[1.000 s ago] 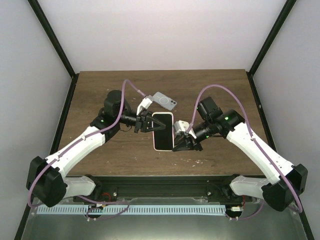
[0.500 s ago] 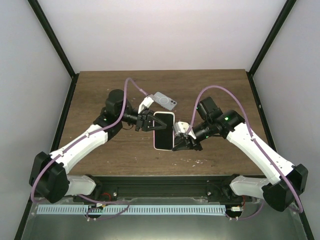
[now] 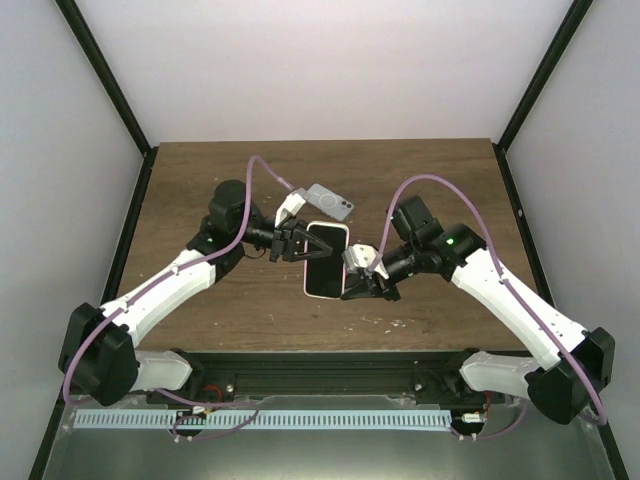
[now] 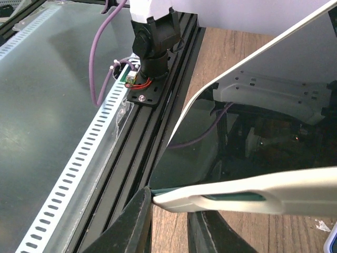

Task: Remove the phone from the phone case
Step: Remove the phone case from the phone.

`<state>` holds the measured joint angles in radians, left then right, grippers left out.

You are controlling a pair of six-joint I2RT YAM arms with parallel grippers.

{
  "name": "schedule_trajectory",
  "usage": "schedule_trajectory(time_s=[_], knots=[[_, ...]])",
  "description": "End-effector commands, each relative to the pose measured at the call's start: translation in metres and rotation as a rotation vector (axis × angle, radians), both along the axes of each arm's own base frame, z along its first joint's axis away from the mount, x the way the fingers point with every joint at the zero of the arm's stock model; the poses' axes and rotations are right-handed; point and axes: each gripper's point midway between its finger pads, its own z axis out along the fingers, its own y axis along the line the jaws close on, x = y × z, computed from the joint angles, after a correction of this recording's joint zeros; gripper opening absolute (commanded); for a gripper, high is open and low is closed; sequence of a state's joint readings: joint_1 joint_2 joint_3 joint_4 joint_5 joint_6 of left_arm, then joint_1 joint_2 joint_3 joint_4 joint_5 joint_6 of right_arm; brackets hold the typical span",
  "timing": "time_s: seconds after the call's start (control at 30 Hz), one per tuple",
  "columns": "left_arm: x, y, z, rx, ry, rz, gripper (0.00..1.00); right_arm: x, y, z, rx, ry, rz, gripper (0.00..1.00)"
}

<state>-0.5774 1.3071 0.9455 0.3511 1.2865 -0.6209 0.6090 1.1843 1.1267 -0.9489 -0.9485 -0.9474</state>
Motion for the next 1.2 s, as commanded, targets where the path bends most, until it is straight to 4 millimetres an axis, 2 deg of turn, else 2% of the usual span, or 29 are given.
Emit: schedule_trajectory(time_s=[0.0,0.17,0.3,0.57,0.8,1.03,1.17], knots=[[-0.029,0.001,0.009,0.015,0.070,-0.121,0.00,0.059,0.008,-0.004,-0.013,-0.271,-0.123,0.16],[-0.035,0.004,0.007,0.027,0.077,-0.131,0.00,0.068,0.005,-0.004,-0.031,-0.314,-0.143,0.18],[-0.037,0.006,0.004,0.040,0.084,-0.134,0.00,0.077,0.004,0.005,-0.018,-0.321,-0.188,0.19],[-0.039,0.008,-0.006,0.042,0.069,-0.103,0.00,0.089,0.006,0.044,0.143,-0.059,-0.278,0.22],[-0.044,0.003,-0.025,0.054,0.079,-0.098,0.00,0.092,0.013,0.056,0.209,0.147,-0.336,0.30],[-0.056,-0.006,-0.038,0.050,0.080,-0.119,0.00,0.105,0.009,0.061,0.216,0.148,-0.444,0.38],[-0.061,-0.013,-0.052,0.062,0.096,-0.117,0.00,0.109,0.005,0.071,0.237,0.141,-0.478,0.44]])
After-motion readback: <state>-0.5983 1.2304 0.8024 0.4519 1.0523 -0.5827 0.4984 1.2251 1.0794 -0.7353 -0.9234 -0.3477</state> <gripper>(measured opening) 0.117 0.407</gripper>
